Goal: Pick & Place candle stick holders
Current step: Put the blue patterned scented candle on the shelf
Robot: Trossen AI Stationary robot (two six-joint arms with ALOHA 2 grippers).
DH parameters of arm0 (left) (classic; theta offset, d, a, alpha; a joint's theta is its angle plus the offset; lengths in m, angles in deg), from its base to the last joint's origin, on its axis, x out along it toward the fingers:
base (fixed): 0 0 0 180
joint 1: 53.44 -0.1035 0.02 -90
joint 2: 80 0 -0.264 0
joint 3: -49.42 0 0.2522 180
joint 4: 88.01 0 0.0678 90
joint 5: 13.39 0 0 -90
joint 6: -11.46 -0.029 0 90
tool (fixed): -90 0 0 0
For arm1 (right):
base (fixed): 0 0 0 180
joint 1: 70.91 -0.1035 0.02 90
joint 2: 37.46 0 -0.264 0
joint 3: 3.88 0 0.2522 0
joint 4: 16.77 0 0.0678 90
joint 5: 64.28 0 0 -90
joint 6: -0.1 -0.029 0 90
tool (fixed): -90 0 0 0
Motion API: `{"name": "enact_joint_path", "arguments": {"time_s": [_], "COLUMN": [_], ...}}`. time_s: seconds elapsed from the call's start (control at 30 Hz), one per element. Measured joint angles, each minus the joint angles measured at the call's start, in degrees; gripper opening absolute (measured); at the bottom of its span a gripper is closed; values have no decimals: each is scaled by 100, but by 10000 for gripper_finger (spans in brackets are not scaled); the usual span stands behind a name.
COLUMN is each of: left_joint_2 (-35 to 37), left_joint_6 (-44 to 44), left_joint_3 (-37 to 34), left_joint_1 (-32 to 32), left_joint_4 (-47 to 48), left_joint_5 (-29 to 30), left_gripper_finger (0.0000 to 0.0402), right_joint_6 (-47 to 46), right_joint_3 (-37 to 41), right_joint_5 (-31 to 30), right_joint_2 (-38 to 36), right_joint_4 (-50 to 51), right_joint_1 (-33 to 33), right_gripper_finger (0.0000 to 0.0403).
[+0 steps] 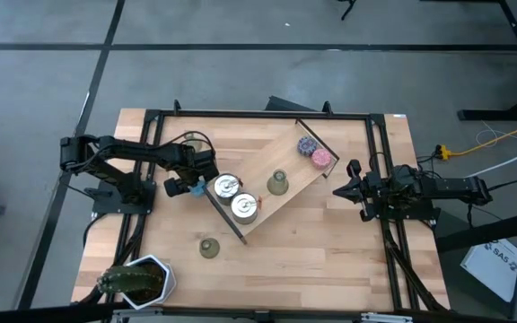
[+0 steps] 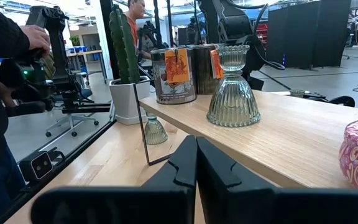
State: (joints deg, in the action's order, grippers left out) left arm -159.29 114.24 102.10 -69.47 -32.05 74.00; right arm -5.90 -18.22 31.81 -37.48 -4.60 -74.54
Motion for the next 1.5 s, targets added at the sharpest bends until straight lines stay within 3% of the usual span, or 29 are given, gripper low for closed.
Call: {"name": "enact_joint_path", "arguments": {"time_s": [0.3, 0.63, 1.0, 1.5], "left_joint_2": [0, 309, 531, 531], "left_joint_6": [-219, -759, -1982, -3914], "left_joint_3": [242, 551, 775, 1980], "left_joint_1": [-8, -267, -865, -1662], "left_joint_4": [99, 995, 1107, 1650], "left_joint_5": [-209, -92, -147, -234], "left_gripper_finger": [308, 308, 308, 308], "right_joint_6": [0, 0, 0, 0], "right_joint_3": [2, 0, 0, 0], "right_joint_5": [0, 0, 0, 0], "right_joint_2": [0, 0, 0, 0], "right_joint_4": [0, 0, 0, 1], "right_joint_1": [-1, -1, -1, 0], "right_gripper_finger": [10, 10, 10, 10]}}
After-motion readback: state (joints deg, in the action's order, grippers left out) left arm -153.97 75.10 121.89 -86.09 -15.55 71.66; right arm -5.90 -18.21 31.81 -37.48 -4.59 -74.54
